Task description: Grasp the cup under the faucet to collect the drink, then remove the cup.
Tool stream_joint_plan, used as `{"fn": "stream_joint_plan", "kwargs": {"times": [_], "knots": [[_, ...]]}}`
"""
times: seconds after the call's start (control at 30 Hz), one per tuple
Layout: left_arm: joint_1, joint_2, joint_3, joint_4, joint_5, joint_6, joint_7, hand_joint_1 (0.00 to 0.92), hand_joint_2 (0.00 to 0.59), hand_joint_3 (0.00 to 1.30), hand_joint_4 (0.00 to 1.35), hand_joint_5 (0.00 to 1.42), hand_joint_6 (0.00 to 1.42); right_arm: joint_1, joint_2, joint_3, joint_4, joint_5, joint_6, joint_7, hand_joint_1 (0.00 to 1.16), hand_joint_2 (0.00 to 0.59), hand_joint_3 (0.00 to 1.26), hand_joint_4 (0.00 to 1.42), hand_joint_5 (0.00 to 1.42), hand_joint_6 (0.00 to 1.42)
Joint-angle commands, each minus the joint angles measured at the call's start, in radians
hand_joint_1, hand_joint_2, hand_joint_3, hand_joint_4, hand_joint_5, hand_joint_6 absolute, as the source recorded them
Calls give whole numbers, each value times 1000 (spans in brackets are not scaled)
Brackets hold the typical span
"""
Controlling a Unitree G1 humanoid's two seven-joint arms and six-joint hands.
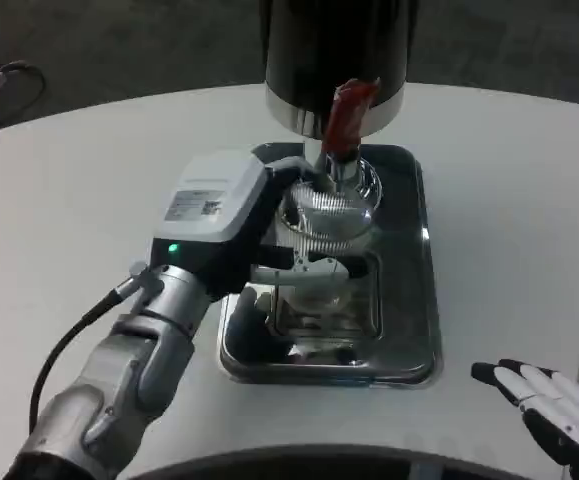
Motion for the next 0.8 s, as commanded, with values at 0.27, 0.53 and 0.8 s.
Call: {"fn": "stream_joint_plan", "kwargs": {"times": [0.27,0.53,0.8], "knots": [[-65,-16,-70,58,-4,-1,2,361,138,987,1041,1201,1277,36,3,-45,-15,47,-6,7,247,474,54,0,0,0],[-52,15,-65,40,-19,9,-35,245,89,869,864,1086,1172,23,0,-28,-15,47,18,9,247,474,62,0,0,0],[-50,31,-59,27,-31,11,-51,113,66,708,600,927,996,23,6,-18,-15,63,28,2,267,490,82,0,0,0]]}}
